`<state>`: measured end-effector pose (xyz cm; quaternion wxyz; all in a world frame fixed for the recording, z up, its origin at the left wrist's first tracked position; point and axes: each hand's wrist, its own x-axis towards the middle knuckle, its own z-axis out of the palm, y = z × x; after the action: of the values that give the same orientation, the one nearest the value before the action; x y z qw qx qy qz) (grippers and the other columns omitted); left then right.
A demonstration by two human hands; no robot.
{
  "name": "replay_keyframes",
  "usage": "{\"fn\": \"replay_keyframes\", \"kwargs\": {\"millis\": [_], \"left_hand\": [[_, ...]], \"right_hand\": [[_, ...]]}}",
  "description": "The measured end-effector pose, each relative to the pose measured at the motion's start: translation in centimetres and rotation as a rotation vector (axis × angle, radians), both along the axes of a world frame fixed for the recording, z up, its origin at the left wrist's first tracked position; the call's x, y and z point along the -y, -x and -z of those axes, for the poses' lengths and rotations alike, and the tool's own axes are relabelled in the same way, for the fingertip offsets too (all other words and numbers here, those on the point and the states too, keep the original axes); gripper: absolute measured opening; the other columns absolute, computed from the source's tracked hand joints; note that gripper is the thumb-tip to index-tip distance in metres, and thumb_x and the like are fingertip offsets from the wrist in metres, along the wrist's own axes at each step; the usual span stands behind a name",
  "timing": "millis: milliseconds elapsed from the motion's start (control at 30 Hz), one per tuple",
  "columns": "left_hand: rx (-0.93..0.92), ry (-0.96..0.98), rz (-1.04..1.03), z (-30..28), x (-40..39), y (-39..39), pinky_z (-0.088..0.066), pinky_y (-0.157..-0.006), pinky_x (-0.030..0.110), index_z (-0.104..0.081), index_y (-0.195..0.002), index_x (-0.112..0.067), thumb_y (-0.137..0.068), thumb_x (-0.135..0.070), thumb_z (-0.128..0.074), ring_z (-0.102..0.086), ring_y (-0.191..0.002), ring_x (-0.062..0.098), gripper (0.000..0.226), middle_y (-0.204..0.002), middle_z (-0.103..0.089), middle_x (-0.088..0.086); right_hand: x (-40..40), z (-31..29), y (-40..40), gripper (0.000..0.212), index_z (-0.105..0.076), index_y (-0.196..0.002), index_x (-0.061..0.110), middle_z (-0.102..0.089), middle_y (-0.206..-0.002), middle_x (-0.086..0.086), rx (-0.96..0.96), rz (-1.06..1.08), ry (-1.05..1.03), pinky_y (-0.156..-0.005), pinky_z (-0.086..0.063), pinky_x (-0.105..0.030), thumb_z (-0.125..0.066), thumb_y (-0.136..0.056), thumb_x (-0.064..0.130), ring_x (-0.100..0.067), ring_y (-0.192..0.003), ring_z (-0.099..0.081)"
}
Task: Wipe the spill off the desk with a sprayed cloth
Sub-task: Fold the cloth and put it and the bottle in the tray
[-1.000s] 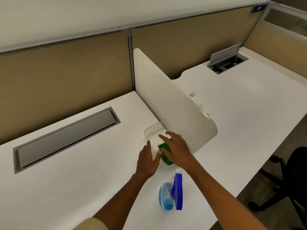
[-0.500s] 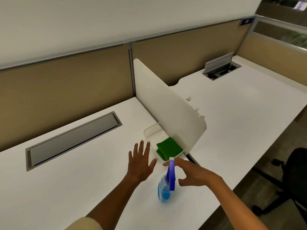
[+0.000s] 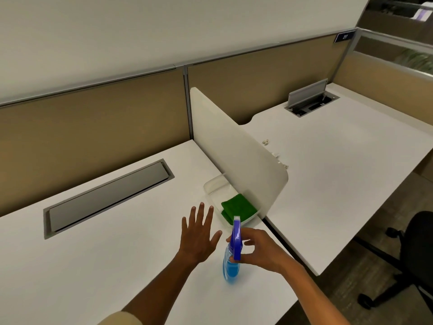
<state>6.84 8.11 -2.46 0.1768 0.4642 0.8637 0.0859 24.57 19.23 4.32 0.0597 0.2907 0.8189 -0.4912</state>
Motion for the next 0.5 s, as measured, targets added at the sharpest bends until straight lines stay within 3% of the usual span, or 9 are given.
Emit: {"fn": "replay_keyframes", "kwargs": {"millis": [67,133,233,367,500], "left_hand": [[-0.021,-0.028,-0.012,0.2,0.1,0.2,-0.002,-0.122,0.058,0.012,-0.153,-0.026,-0.066,-0.088,0.027,0.003,-0.156,0.035,0.108,-0.169,0.009,0.009],[-0.043,-0.037,-0.024,0.2,0.1,0.5,-0.006,-0.122,0.060,0.004,-0.157,-0.026,-0.071,-0.087,0.023,-0.001,-0.156,0.036,0.107,-0.169,0.006,0.009],[-0.045,-0.012,-0.025,0.1,0.3,1.2,0.001,-0.123,0.056,0.017,-0.152,-0.029,-0.063,-0.087,0.030,0.009,-0.156,0.034,0.107,-0.168,0.016,0.008],[-0.043,-0.026,-0.053,-0.1,0.5,2.2,0.002,-0.123,0.056,0.020,-0.152,-0.028,-0.059,-0.087,0.033,0.011,-0.156,0.031,0.112,-0.166,0.022,0.005],[-0.026,-0.010,-0.039,-0.1,0.2,2.8,0.007,-0.122,0.053,0.014,-0.158,-0.026,-0.057,-0.087,0.034,0.013,-0.156,0.030,0.120,-0.167,0.021,0.006]], "right_hand": [[0.0,0.1,0.0,0.086,-0.058,-0.123,0.028,-0.065,-0.122,0.010,-0.027,0.018,0.000,-0.095,-0.055,-0.029,-0.070,-0.051,0.072,-0.014,-0.112,-0.061],[-0.3,-0.1,0.0,0.084,-0.061,-0.120,0.028,-0.067,-0.118,0.013,-0.041,0.032,-0.004,-0.093,-0.056,-0.029,-0.070,-0.050,0.074,-0.014,-0.109,-0.062],[-0.9,-1.9,0.6,0.053,-0.062,-0.110,0.034,-0.066,-0.106,0.020,-0.072,0.077,-0.034,-0.086,-0.056,-0.018,-0.079,-0.064,0.052,-0.009,-0.101,-0.063],[-2.6,-5.1,2.2,0.059,-0.067,-0.107,0.025,-0.072,-0.099,0.010,-0.206,0.167,-0.044,-0.083,-0.059,-0.028,-0.078,-0.059,0.057,-0.015,-0.096,-0.067],[-4.5,-8.5,5.0,0.046,-0.068,-0.104,0.015,-0.073,-0.091,0.003,-0.326,0.224,-0.161,-0.075,-0.060,-0.024,-0.079,-0.070,0.044,-0.013,-0.085,-0.069]]}}
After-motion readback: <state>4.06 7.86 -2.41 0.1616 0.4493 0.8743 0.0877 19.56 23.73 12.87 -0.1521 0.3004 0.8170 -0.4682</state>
